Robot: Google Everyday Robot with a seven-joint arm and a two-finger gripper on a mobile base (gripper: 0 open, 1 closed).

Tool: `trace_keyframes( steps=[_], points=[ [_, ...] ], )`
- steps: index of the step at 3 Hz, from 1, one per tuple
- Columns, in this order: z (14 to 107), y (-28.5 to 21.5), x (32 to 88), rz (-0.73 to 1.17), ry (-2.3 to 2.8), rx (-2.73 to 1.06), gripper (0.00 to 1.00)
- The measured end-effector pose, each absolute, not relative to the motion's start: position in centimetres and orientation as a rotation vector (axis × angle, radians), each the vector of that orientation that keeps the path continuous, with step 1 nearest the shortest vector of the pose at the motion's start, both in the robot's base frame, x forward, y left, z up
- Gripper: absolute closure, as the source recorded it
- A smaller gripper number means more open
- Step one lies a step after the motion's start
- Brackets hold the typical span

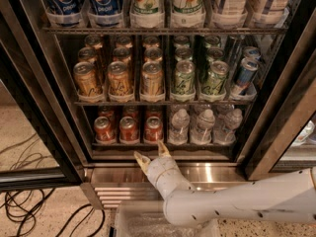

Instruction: Pick coke can from bottom shelf of fridge

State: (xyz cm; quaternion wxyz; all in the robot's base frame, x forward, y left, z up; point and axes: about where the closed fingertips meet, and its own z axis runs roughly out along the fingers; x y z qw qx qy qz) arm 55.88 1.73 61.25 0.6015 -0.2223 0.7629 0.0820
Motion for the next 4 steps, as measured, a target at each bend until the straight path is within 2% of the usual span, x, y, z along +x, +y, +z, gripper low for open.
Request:
trace_keyframes(
  steps=[1,2,4],
  points=[
    [61.3,2.1,56.7,0.282,1.778,-0.52,0.22],
    [61.3,2.1,56.7,0.287,1.779,-0.521,0.01],
    [59.9,2.9,55.3,0.26,1.804,-0.526,0.0]
  ],
)
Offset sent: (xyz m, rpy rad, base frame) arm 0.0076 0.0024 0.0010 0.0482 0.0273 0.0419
